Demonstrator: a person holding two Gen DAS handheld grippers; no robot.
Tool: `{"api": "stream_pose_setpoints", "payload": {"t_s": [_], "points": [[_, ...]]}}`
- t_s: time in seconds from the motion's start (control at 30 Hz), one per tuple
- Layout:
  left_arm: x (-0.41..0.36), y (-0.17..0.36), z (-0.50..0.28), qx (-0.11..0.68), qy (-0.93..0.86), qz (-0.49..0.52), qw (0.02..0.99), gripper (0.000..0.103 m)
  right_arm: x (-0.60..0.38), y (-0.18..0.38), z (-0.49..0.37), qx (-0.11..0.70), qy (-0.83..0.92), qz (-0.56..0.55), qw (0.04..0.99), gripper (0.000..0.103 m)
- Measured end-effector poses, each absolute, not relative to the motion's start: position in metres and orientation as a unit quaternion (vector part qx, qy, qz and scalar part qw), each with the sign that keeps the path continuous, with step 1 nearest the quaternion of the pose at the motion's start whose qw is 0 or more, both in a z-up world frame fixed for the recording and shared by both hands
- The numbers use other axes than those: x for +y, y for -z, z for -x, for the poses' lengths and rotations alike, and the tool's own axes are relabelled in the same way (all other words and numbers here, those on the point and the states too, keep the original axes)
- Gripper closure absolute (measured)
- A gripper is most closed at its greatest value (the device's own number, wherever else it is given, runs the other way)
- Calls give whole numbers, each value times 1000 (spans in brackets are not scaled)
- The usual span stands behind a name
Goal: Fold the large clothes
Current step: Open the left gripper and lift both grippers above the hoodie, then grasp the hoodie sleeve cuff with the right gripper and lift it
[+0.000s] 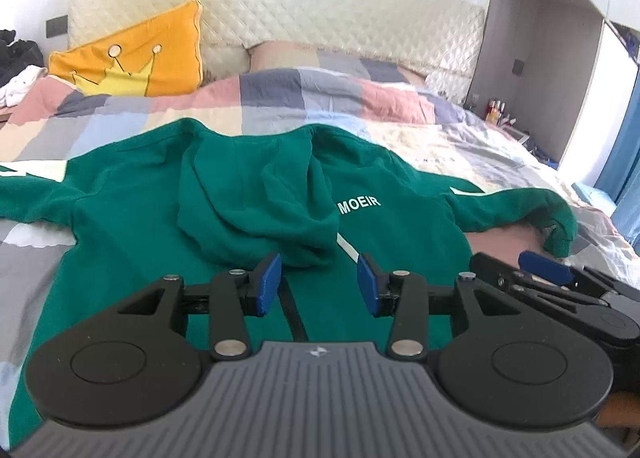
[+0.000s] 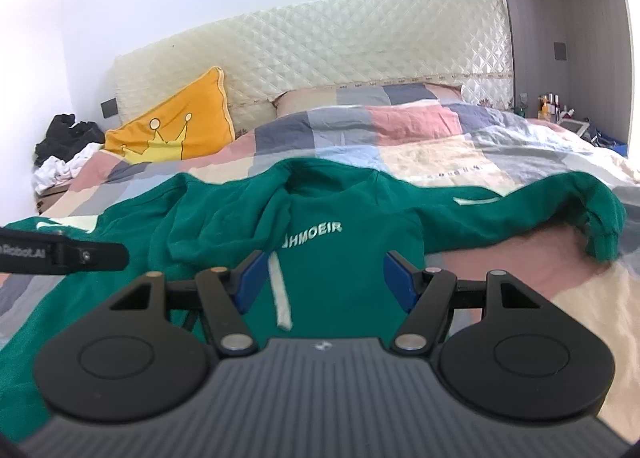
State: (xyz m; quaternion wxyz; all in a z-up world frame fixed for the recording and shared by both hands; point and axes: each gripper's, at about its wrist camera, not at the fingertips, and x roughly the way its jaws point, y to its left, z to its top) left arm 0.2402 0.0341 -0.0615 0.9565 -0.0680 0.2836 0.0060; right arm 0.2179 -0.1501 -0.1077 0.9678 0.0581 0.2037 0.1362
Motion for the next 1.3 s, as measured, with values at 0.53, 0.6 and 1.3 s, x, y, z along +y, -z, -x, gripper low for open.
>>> {"api": "stream_pose_setpoints", "payload": {"t_s": [0.53,0.6,1.3], "points": [[49,75,-203,278,4,94,956,35,-138,110,-205,215,-79,-41,973,36],[51,75,-203,277,0,95,956,34,-149,111,-212,228,-73,-75,968,36],[39,97,-218,292,-42,70,953,6,-267,125,-304,281,15,-274,920,35]]}}
